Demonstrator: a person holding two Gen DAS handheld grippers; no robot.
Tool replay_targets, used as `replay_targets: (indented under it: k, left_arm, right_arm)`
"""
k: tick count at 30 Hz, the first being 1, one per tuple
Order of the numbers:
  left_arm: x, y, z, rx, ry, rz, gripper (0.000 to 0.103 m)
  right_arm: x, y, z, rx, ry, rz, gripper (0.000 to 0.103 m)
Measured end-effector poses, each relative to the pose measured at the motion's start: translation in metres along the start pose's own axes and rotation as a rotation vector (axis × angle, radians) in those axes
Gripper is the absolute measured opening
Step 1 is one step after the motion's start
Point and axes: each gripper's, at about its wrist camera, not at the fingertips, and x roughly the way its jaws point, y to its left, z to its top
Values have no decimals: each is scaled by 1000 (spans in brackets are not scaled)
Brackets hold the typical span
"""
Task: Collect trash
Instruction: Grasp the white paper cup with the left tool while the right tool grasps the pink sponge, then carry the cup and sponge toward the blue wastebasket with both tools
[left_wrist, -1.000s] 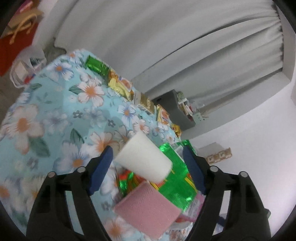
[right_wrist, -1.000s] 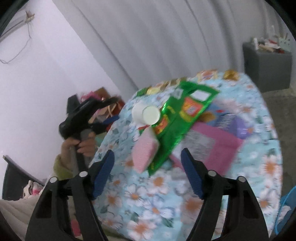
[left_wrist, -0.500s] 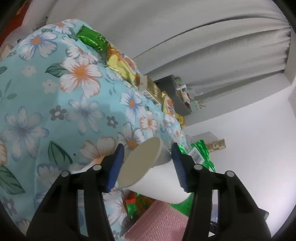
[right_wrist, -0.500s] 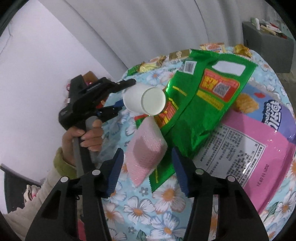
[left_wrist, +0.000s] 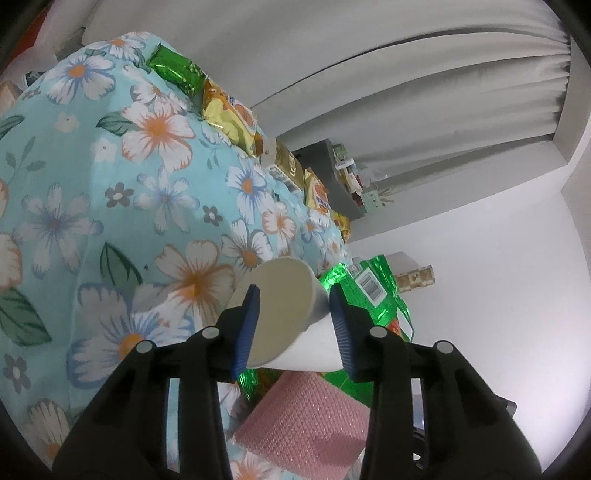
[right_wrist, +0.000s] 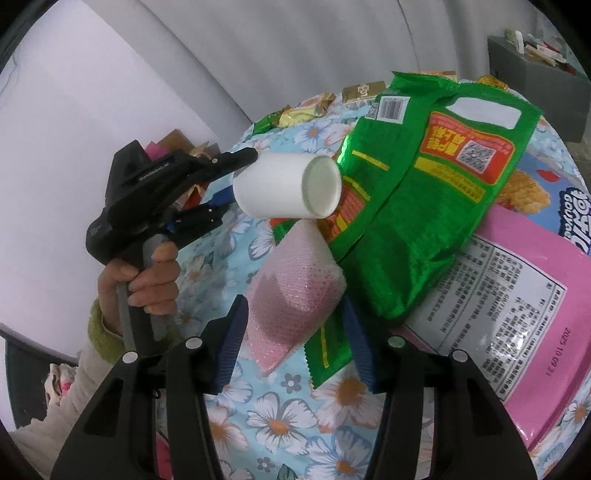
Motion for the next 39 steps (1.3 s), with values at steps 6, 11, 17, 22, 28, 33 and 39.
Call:
replay_targets:
  k: [6, 11, 17, 22, 28, 33, 39]
  left_arm:
    - [-3, 0, -3, 5, 13, 12, 35]
    - [-4, 0, -4, 5, 23, 12, 34]
    - [-8, -5, -5, 8, 21, -6, 14]
    - [-15, -13, -8, 18, 11, -21, 4]
    - [-29, -23, -14, 34, -15, -33, 1]
    - [-45, -33, -18, 45, -44, -39, 1]
    - [-64, -55, -25, 78, -74, -39, 1]
  right_arm:
    - [13, 0, 4, 14, 11, -10, 38]
    - [11, -4, 2, 32, 0, 0, 32]
    - [5, -4, -1, 33, -12, 13, 29]
    - [-3, -3, -4, 28, -28, 27, 28]
    - [-13, -6, -7, 31, -48, 53, 27]
    - [-26, -11, -9, 40, -71, 83, 26]
    - [-47, -12, -15, 48, -109, 118, 26]
